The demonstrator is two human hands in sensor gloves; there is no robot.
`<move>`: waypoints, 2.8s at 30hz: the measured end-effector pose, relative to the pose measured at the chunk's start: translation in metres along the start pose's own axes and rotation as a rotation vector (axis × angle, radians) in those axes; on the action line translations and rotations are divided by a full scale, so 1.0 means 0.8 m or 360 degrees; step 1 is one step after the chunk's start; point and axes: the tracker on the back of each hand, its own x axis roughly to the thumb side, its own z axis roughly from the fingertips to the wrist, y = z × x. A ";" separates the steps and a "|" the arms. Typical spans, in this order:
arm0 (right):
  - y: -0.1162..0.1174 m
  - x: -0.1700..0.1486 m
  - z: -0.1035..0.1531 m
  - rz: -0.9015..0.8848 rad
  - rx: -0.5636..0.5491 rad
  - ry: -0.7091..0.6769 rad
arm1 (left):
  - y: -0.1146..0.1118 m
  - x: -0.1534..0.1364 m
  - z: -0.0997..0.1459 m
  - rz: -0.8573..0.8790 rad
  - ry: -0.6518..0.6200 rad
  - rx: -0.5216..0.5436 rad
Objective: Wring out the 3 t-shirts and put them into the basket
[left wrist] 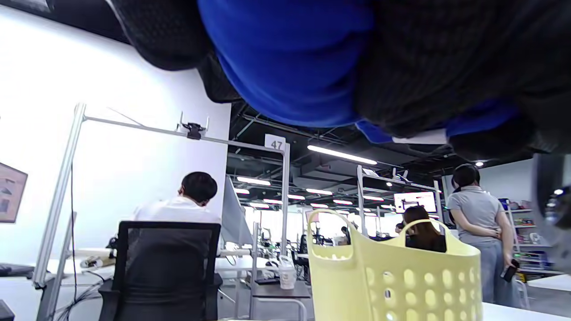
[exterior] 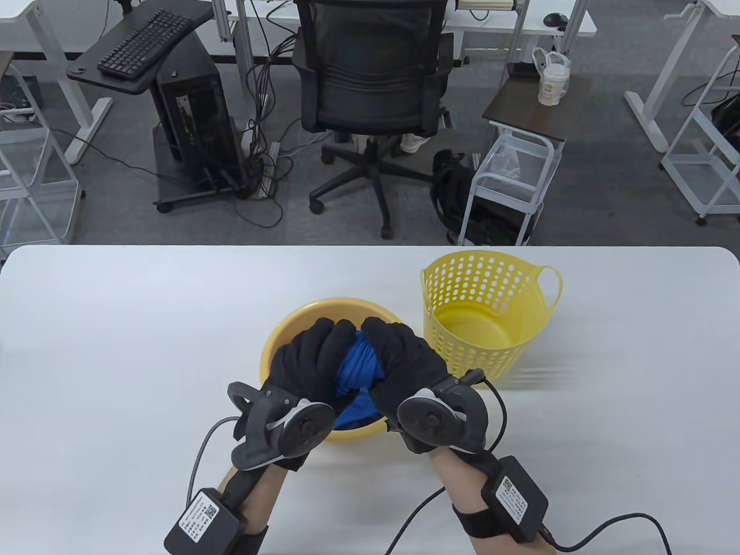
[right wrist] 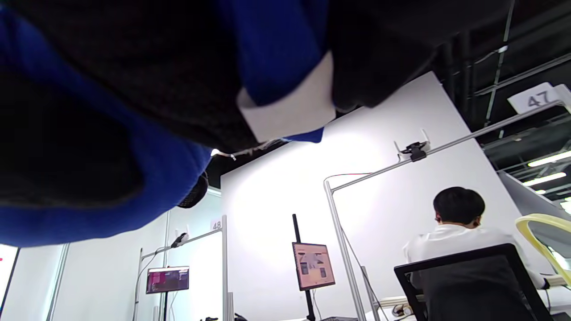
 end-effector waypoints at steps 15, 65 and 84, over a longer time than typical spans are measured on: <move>0.003 -0.012 0.000 -0.0310 -0.0009 0.0285 | 0.008 0.020 0.002 -0.0070 0.0049 0.0057; -0.050 -0.199 0.019 -0.0301 0.0020 0.1040 | -0.125 0.004 -0.002 -0.0162 0.0157 -0.1158; -0.064 -0.159 0.006 -0.0591 -0.0274 0.0783 | -0.023 -0.039 -0.073 -0.0167 0.0670 -0.0955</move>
